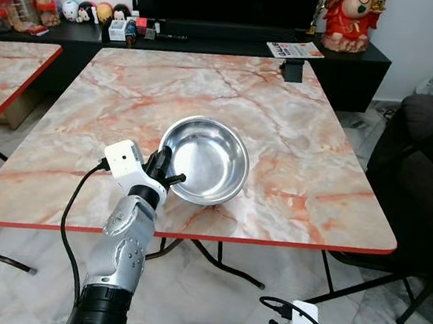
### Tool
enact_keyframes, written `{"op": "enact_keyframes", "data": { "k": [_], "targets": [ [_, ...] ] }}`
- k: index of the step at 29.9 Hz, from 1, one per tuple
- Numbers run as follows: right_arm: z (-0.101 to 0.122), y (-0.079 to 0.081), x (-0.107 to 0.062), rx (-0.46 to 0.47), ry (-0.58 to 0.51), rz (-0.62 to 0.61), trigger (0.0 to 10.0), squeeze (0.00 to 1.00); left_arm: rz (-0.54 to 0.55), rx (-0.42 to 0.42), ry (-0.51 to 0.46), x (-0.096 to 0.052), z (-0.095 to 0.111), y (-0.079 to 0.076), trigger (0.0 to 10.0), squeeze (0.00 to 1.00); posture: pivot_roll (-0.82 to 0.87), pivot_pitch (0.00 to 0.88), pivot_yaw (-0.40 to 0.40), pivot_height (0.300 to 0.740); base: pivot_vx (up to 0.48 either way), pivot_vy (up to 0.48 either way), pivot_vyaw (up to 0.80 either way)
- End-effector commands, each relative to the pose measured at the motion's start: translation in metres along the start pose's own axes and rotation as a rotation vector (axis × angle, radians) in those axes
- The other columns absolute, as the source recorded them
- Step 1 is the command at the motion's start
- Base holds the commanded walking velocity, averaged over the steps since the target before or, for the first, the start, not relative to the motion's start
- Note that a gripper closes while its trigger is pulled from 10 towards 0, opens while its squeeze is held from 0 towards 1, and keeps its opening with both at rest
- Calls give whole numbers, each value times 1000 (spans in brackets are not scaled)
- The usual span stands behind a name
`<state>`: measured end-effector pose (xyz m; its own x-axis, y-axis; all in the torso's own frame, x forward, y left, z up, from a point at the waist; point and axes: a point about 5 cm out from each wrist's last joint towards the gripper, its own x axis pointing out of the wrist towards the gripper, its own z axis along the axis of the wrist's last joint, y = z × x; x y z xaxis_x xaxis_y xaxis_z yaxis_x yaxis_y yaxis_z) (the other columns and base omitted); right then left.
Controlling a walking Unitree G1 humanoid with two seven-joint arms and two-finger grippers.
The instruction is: Setting the table
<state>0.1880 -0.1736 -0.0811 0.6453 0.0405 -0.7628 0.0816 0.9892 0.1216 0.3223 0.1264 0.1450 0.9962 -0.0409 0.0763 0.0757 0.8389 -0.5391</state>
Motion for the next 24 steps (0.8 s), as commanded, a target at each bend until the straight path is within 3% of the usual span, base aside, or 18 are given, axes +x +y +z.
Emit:
{"op": "enact_keyframes", "data": {
  "k": [1,24],
  "targets": [
    [1,2,0,-12,-7,6,10000,0,-6,12,-21,1,6,-2,10000,0,-143,0,54,740,255,0,0],
    [-4,4,-1,4,4,13,10000,0,-23,20,-41,2,10,-6,10000,0,-138,0,56,740,317,0,0]
  ]
}}
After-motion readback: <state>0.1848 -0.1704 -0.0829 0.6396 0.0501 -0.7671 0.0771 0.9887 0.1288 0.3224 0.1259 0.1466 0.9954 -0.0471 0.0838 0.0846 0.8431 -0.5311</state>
